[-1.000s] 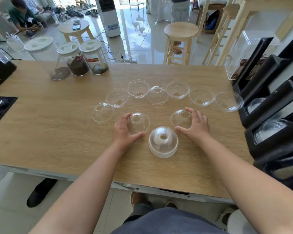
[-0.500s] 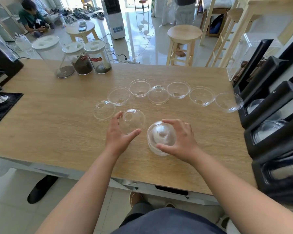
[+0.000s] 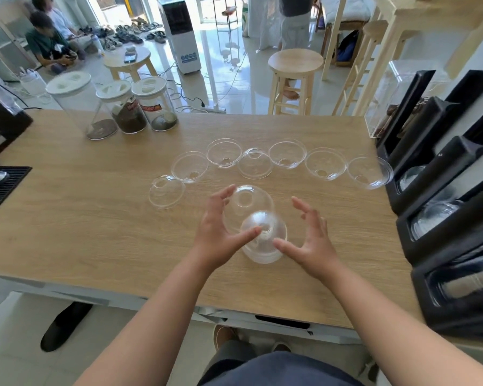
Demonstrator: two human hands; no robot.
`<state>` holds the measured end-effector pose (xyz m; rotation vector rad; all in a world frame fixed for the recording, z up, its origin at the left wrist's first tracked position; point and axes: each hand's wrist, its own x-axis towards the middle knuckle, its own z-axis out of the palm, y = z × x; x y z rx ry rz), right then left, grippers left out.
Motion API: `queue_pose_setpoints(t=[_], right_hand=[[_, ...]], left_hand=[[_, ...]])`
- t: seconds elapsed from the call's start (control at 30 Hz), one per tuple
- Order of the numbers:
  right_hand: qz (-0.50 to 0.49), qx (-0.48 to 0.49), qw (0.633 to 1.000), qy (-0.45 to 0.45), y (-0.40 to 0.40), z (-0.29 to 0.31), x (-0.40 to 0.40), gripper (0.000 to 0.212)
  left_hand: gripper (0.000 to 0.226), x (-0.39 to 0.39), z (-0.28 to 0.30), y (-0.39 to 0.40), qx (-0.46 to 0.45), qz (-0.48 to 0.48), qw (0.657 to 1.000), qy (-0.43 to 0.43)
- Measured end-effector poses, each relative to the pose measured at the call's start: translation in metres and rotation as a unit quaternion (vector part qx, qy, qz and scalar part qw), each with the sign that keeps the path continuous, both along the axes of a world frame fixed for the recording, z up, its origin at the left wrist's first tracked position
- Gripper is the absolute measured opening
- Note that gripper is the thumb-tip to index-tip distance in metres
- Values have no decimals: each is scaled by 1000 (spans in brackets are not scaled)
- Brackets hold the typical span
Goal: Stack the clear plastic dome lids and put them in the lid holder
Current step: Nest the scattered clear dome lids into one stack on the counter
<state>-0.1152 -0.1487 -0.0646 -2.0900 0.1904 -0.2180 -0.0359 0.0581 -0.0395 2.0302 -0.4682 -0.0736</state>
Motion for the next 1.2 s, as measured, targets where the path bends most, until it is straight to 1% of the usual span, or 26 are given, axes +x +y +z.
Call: queue_pose_setpoints(t=[0.1,0.2,0.37,0.5,0.6,0.63,0.67,0.77,0.83,0.87,0.93,1.03,1.13,1.2], right_hand=[[-46,41,998,-9,-13,-1,-4,68],[-63,55,996,-6,-20,-1,-7,61],[-52,49,997,1,-21,0,-11,53],[-46,43,998,15,-21,0,-9,59],[-40,30,999,13,-22,5,0,61],[-41,29,999,12,-23,7,5,59],[-43,25,999,10,-24,9,13,57],[-41,-2,999,20,-27,16,45,44],[-25,-41,997,52,-28,19,75,35],[-13,-69,995,72,-28,20,90,35],[17,-111,987,113,-24,22,117,40],[56,-116,981,146,-12,24,148,53],[79,-166,971,155,0,27,175,70],[85,-197,961,172,4,27,190,75]], left_hand=[[92,-11,-9,-11,63,-58,996,-21],[92,-19,-25,-14,102,-83,991,-25],[93,-19,-35,-14,89,-72,993,-10],[95,-20,-33,-15,91,-74,993,-10],[106,-20,-26,-11,71,-81,994,-27],[106,-18,-22,-8,65,-72,995,-28],[101,-15,-18,-5,61,-54,996,-27],[73,7,-9,17,77,40,994,-60],[57,28,-7,40,125,105,984,-74],[52,40,-7,52,160,128,976,-81],[50,61,-10,76,237,154,953,-105],[56,83,-15,102,320,171,927,-99],[64,95,-22,116,346,176,919,-72],[68,102,-25,118,368,160,914,-52]])
